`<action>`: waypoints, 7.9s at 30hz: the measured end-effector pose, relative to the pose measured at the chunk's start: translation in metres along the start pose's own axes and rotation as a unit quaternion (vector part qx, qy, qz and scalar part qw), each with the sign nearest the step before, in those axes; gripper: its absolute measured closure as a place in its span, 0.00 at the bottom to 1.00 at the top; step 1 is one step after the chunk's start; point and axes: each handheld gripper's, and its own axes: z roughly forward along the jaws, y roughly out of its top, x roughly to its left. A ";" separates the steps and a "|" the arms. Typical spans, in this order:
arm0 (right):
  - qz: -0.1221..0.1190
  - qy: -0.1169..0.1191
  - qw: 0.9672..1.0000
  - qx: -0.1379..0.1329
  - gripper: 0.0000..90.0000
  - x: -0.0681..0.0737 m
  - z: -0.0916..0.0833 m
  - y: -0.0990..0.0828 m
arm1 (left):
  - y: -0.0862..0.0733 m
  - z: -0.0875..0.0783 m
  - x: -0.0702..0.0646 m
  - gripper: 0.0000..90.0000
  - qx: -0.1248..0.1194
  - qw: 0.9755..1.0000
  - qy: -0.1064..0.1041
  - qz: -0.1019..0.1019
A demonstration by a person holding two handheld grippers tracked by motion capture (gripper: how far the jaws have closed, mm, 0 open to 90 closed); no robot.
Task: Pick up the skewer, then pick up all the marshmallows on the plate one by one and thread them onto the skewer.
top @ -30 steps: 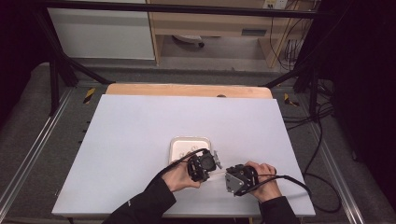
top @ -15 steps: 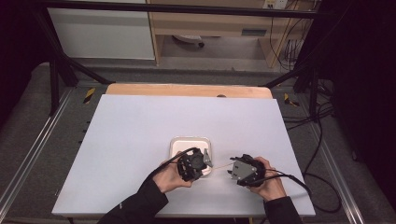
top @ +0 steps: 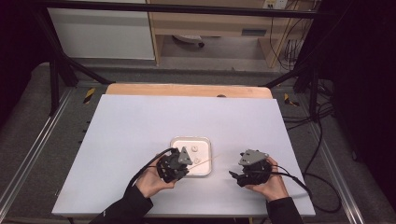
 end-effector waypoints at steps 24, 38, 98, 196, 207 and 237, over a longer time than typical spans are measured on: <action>0.123 0.031 0.992 -0.018 0.03 0.003 0.013 0.011 | -0.074 -0.023 0.005 0.98 -0.113 0.987 0.042 -0.106; 0.137 0.036 0.990 -0.023 0.02 0.011 0.029 0.034 | -0.096 -0.027 0.009 0.98 -0.140 0.980 0.045 -0.132; 0.091 0.093 0.991 -0.029 0.70 0.034 0.101 0.070 | -0.098 -0.022 0.010 0.98 -0.159 0.976 0.032 -0.144; 0.258 0.263 0.903 -0.221 0.83 0.007 0.036 0.110 | -0.083 -0.024 -0.006 0.98 -0.245 0.963 0.045 -0.105; 0.235 0.281 0.910 -0.195 0.85 0.024 0.050 0.105 | -0.080 -0.022 -0.008 0.98 -0.244 0.963 0.044 -0.105; 0.210 0.241 0.931 -0.174 0.42 0.043 0.057 0.096 | -0.078 -0.017 -0.007 0.98 -0.242 0.961 0.046 -0.124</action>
